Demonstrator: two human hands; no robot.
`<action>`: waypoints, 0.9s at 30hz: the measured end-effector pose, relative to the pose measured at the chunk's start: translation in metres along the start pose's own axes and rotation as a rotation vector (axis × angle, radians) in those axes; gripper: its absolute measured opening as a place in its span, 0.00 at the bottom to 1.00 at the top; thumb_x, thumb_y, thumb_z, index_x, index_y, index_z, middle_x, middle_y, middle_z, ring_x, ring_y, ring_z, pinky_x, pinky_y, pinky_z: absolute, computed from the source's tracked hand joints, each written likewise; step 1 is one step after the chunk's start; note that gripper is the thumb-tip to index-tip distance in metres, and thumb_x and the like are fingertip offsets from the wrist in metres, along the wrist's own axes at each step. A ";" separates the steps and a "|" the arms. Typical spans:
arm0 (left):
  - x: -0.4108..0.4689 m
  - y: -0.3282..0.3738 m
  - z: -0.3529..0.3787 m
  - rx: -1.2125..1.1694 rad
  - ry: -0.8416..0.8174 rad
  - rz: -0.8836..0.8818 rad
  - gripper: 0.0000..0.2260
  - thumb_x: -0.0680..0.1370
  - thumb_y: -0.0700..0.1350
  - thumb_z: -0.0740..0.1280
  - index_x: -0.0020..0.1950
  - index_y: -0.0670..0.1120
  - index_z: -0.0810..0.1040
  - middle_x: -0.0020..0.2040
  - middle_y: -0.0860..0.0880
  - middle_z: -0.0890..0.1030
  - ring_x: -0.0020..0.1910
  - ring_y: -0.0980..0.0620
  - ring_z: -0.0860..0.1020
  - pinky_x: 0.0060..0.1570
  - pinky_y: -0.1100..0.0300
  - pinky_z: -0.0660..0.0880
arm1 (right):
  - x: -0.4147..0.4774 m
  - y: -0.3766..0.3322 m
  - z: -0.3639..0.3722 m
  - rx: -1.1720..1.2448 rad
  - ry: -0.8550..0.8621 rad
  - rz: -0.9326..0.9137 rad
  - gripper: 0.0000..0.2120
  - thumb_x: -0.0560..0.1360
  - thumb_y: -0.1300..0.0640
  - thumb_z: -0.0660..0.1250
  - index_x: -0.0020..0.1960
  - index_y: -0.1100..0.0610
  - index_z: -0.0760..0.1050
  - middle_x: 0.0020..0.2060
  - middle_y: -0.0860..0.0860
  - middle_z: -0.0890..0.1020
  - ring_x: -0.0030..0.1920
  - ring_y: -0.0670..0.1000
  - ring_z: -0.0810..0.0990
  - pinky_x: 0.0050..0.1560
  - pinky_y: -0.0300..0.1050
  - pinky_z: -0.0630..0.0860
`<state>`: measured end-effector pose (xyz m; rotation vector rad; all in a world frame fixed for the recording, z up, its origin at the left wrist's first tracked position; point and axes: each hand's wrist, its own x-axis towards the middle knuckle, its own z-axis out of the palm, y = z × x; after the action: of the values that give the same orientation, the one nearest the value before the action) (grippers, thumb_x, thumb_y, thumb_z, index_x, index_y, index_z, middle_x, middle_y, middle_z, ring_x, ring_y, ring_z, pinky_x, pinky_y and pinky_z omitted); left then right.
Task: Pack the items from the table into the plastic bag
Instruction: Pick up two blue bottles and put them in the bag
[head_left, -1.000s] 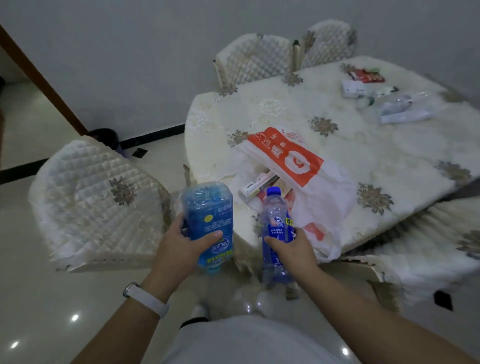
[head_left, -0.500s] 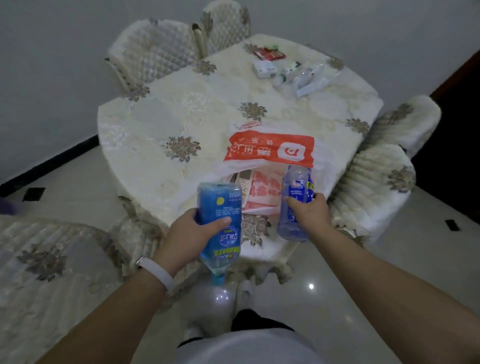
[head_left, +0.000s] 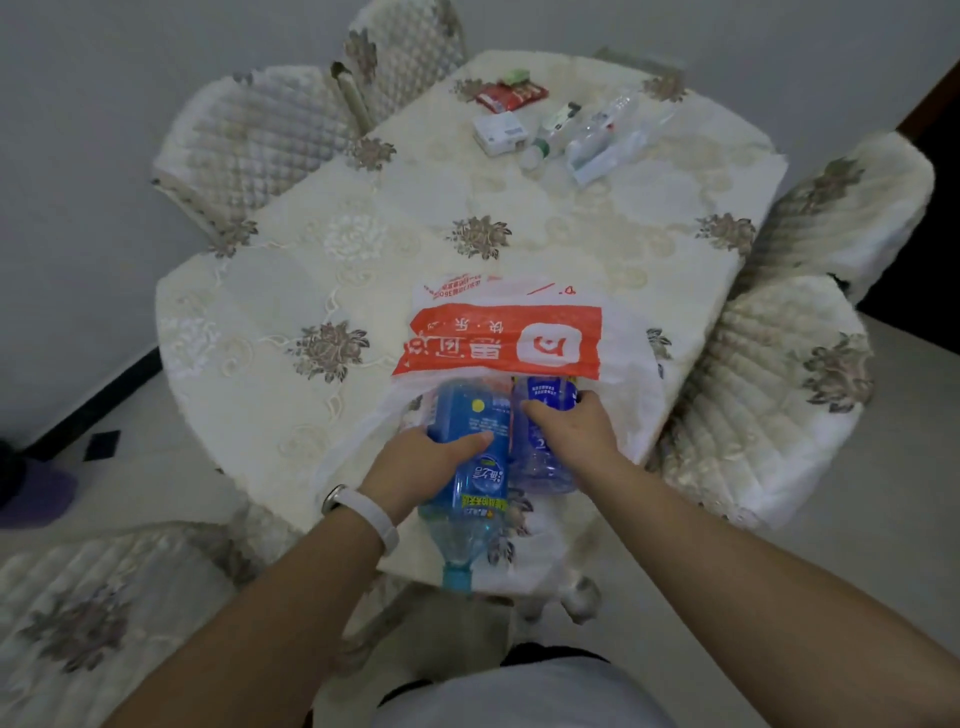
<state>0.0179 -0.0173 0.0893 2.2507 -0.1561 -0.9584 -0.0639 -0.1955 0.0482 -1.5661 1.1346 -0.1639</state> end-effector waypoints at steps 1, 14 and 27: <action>0.005 0.004 -0.001 0.000 0.019 -0.019 0.20 0.70 0.67 0.72 0.46 0.52 0.79 0.39 0.53 0.82 0.36 0.54 0.81 0.32 0.61 0.74 | 0.006 -0.001 0.003 0.011 -0.016 -0.017 0.28 0.65 0.47 0.77 0.60 0.54 0.71 0.48 0.49 0.81 0.43 0.48 0.81 0.37 0.42 0.77; 0.078 0.040 0.000 0.065 0.120 -0.012 0.24 0.71 0.63 0.72 0.57 0.47 0.80 0.47 0.49 0.84 0.40 0.52 0.82 0.40 0.57 0.79 | 0.056 -0.008 0.014 -0.025 -0.030 -0.016 0.30 0.64 0.48 0.77 0.61 0.56 0.70 0.50 0.50 0.79 0.45 0.50 0.80 0.35 0.40 0.77; 0.099 0.062 0.000 -0.028 0.247 0.111 0.38 0.68 0.69 0.67 0.72 0.50 0.67 0.64 0.48 0.80 0.57 0.44 0.80 0.57 0.45 0.78 | 0.062 -0.012 0.031 -0.147 0.034 -0.043 0.38 0.57 0.31 0.68 0.60 0.51 0.71 0.52 0.51 0.80 0.48 0.53 0.81 0.48 0.55 0.81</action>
<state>0.0989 -0.0997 0.0692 2.2866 -0.1544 -0.6148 -0.0050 -0.2202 0.0196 -1.7245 1.1623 -0.1387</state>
